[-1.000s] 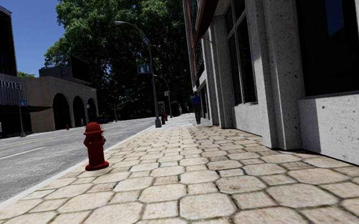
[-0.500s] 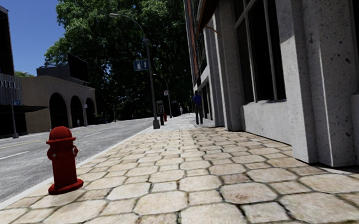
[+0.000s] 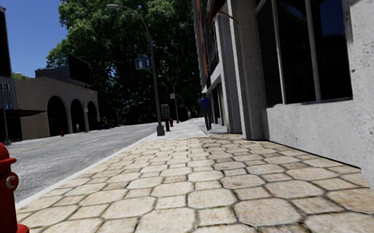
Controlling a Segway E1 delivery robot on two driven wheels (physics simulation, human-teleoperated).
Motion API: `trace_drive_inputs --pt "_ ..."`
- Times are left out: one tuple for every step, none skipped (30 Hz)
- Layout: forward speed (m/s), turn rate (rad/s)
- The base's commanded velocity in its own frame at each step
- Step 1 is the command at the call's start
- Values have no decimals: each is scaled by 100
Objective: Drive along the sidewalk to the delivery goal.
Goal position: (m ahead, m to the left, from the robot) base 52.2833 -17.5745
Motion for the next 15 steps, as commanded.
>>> trace_drive_inputs --pt "200 0" --pt "200 0" --pt "200 0" --pt "200 0" --pt "200 0" --pt "200 0" --pt "200 0" --pt "200 0" --pt "200 0" --pt "200 0" --pt "200 0" --pt "200 0" --pt "200 0" --pt "200 0" --pt "200 0"
